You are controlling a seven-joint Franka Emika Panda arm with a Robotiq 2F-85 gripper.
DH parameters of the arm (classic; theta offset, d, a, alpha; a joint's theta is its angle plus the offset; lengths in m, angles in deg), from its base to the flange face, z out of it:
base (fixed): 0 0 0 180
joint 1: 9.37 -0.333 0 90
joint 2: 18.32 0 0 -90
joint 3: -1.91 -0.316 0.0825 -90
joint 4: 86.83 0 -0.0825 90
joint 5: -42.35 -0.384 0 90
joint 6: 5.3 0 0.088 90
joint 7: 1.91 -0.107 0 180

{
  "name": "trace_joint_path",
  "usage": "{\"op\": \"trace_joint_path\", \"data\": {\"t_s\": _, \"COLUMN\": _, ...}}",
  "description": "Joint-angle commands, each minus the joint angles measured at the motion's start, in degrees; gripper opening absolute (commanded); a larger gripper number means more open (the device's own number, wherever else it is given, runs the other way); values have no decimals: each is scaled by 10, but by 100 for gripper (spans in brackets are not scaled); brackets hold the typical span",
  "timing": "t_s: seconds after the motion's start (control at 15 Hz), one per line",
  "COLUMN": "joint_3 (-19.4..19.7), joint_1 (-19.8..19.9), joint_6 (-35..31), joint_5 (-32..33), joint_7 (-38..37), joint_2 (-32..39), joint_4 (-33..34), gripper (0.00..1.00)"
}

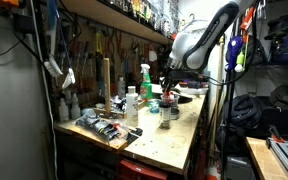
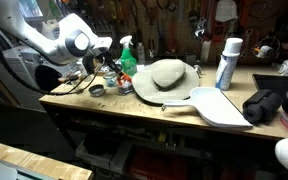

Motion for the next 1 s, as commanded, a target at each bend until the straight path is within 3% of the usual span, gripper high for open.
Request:
{"op": "trace_joint_path", "data": {"t_s": 0.0, "joint_3": 20, "joint_1": -14, "joint_6": 2, "joint_5": 63, "joint_7": -51, "joint_2": 1, "joint_4": 5, "gripper": 62}}
{"op": "trace_joint_path", "data": {"t_s": 0.2, "joint_3": 21, "joint_1": -17, "joint_6": 15, "joint_5": 84, "joint_7": -78, "joint_2": 0, "joint_4": 5, "gripper": 73}}
{"op": "trace_joint_path", "data": {"t_s": 0.33, "joint_3": 7, "joint_1": -16, "joint_6": 45, "joint_5": 57, "joint_7": -75, "joint_2": -9, "joint_4": -8, "gripper": 79}}
{"op": "trace_joint_path", "data": {"t_s": 0.53, "joint_3": -5, "joint_1": -21, "joint_6": 98, "joint_5": 29, "joint_7": -85, "joint_2": -14, "joint_4": -13, "gripper": 66}}
{"op": "trace_joint_path", "data": {"t_s": 0.93, "joint_3": 5, "joint_1": -46, "joint_6": 119, "joint_5": -86, "joint_7": -107, "joint_2": -13, "joint_4": -2, "gripper": 67}}
